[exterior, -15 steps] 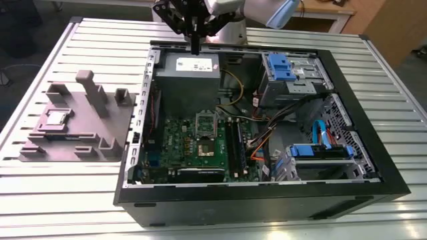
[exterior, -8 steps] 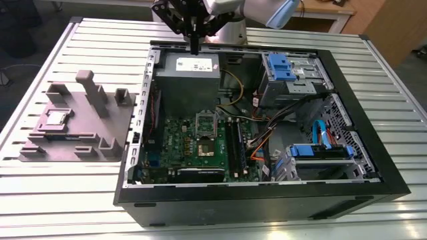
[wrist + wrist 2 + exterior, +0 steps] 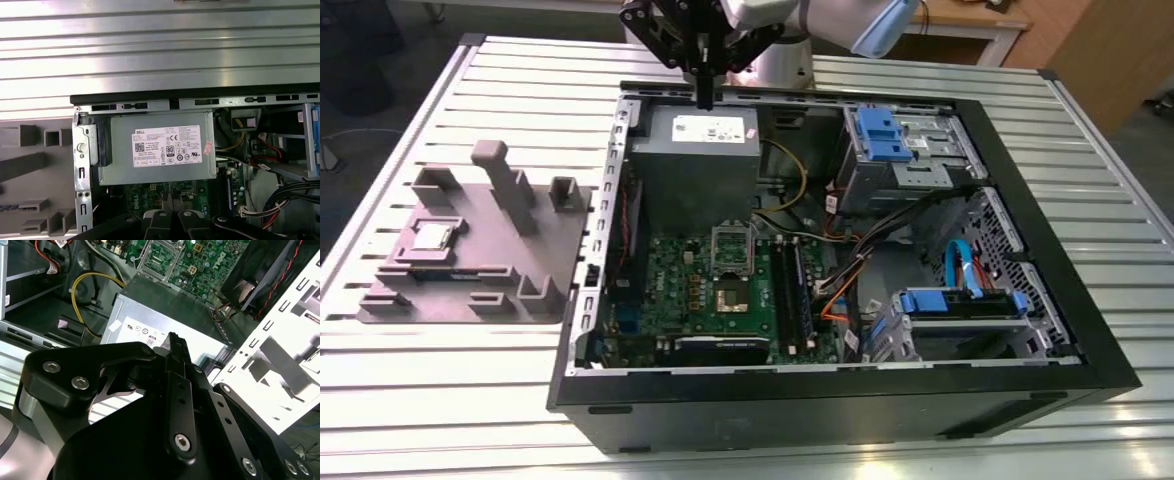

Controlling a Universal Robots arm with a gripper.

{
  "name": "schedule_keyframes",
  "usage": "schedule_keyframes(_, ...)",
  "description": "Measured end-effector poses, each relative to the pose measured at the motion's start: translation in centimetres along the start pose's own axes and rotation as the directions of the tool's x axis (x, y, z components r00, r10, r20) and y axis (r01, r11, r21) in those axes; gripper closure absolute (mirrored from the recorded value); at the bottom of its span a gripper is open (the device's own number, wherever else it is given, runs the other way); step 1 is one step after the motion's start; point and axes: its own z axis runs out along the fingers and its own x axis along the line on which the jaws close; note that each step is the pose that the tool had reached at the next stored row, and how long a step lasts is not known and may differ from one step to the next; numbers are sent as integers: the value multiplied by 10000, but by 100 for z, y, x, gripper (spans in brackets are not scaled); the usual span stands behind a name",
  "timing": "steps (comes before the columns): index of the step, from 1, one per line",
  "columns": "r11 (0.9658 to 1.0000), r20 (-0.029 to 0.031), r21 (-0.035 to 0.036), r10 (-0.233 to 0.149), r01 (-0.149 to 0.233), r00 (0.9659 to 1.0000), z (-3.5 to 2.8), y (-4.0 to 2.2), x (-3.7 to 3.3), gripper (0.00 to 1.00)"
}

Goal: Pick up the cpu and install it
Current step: 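Reach for the cpu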

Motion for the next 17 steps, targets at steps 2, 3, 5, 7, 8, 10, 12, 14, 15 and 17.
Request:
schedule_keyframes(2,10000,-3,1,0,0,10000,1,-1,15,90)
schedule_keyframes(3,10000,-4,0,0,0,10000,1,-2,24,90)
schedule_keyframes(5,10000,-9,0,1,-1,10000,3,-3,39,90)
schedule_keyframes(7,10000,-17,2,1,-1,10000,4,-3,47,90)
schedule_keyframes(8,10000,-25,4,-1,1,10000,4,-4,49,90)
schedule_keyframes(10,10000,-38,3,2,-2,10000,7,-5,66,90)
schedule_keyframes(12,10000,-49,3,2,-2,10000,9,-6,78,90)
schedule_keyframes(14,10000,-59,4,3,-3,10000,10,-7,91,90)
schedule_keyframes(15,10000,-65,4,4,-4,10000,11,-7,97,90)
schedule_keyframes(17,10000,-83,6,4,-3,10000,13,-9,109,90)
